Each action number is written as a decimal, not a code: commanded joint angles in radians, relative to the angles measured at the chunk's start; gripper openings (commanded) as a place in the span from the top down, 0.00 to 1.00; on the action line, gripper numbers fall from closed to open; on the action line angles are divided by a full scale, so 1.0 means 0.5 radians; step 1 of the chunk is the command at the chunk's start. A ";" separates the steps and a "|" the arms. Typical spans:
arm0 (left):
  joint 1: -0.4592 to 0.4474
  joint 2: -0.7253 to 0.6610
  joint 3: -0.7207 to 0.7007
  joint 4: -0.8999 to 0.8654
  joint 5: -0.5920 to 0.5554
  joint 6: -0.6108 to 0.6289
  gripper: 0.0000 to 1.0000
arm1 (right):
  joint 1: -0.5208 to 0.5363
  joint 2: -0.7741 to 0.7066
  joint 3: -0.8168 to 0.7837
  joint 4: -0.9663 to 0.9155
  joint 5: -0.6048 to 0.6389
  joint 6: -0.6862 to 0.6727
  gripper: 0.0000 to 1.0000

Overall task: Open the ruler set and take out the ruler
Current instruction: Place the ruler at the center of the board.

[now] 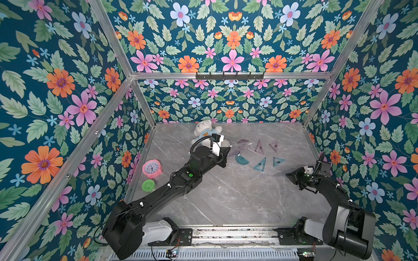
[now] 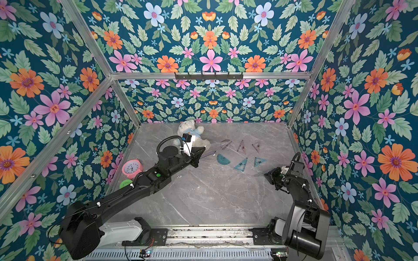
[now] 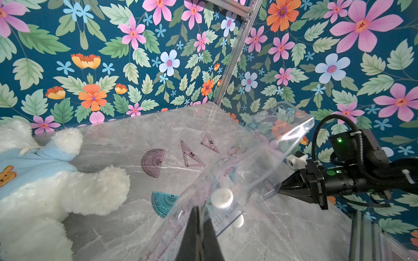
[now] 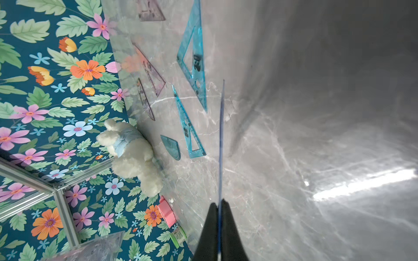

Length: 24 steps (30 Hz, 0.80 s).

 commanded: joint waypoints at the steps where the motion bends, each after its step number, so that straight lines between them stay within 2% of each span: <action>1: 0.000 0.014 0.030 -0.017 0.033 0.055 1.00 | -0.006 0.073 0.010 0.107 -0.019 -0.028 0.98; 11: 0.007 0.036 0.050 -0.021 0.028 0.029 1.00 | -0.065 0.326 0.007 0.318 -0.128 0.008 0.98; 21: 0.007 0.088 0.100 -0.030 0.031 0.025 1.00 | -0.103 0.369 0.005 0.310 -0.125 -0.012 0.92; 24: 0.006 0.091 0.108 -0.027 0.025 0.022 1.00 | -0.103 0.374 0.003 0.284 -0.120 -0.020 0.87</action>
